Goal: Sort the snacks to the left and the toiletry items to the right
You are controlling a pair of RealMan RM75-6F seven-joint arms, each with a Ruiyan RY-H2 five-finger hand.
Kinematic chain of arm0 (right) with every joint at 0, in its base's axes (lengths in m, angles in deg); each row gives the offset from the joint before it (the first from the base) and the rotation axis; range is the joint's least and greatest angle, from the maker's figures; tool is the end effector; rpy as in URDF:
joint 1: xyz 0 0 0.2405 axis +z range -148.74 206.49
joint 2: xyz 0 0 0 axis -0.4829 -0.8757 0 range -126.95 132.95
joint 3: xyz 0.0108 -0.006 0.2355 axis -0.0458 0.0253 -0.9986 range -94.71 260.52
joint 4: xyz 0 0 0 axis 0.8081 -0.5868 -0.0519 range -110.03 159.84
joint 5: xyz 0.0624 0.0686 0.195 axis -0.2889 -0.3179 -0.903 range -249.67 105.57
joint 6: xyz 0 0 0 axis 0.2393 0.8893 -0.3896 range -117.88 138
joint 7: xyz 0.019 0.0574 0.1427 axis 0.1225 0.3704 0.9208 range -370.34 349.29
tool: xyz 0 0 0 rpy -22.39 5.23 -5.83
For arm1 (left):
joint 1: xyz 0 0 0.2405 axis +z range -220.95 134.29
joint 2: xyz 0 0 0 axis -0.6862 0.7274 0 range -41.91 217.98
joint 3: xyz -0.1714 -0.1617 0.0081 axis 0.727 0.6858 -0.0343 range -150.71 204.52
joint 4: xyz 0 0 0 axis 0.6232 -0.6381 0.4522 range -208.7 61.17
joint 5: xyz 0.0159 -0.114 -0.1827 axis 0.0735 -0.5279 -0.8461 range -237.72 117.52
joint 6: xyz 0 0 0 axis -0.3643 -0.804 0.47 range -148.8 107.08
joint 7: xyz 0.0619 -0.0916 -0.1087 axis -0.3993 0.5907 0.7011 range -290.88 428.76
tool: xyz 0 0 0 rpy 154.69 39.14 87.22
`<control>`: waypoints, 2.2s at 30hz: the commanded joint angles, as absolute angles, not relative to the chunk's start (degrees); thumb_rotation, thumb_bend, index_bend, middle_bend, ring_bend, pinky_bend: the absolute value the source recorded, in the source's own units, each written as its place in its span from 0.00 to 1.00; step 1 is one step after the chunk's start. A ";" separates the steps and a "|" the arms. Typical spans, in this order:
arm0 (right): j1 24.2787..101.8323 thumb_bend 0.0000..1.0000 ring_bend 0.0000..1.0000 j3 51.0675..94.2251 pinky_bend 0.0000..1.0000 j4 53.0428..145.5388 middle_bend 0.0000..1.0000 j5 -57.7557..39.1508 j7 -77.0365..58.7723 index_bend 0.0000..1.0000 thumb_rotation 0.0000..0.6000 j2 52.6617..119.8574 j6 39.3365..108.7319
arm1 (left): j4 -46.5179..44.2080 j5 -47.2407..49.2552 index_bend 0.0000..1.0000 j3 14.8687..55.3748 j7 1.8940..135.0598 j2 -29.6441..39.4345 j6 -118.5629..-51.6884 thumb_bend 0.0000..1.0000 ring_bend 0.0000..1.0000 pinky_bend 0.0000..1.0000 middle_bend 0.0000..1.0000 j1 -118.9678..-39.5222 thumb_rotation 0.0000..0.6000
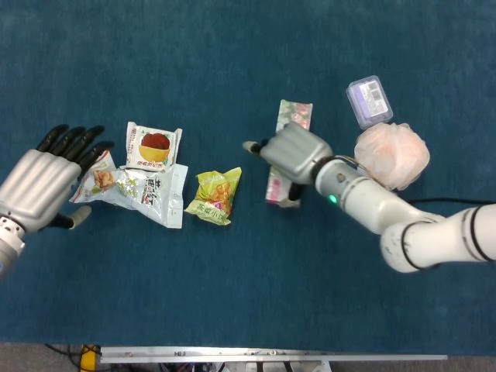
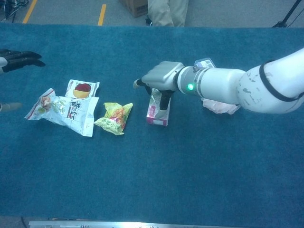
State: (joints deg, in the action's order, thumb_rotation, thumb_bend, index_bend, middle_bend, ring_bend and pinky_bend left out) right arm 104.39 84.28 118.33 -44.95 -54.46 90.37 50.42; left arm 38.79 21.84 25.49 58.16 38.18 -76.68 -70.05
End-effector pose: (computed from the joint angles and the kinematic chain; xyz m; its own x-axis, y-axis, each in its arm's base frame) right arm -0.0437 -0.3195 -0.0849 0.8054 -0.3938 0.4430 -0.5793 -0.6812 0.4477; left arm -0.2060 0.2378 0.1068 0.5691 0.3763 0.7311 0.8161 -0.3667 -0.4466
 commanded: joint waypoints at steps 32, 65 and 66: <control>91.98 0.00 0.41 93.37 0.35 128.09 0.34 -27.23 -43.77 0.09 0.69 74.88 54.98 | 39.24 20.46 0.08 25.96 55.28 35.25 -74.33 0.27 0.00 0.01 0.00 -72.27 1.00; 59.28 0.00 0.35 89.14 0.36 133.44 0.34 -6.90 -27.43 0.12 1.00 58.87 90.50 | 23.82 25.27 0.08 28.02 65.50 28.21 -103.90 0.27 0.00 0.01 0.00 -57.10 1.00; 57.64 0.01 0.35 89.30 0.36 133.09 0.34 -6.17 -27.22 0.13 1.00 58.97 92.14 | 23.12 25.87 0.08 27.92 65.70 27.66 -105.27 0.27 0.00 0.01 0.00 -56.33 1.00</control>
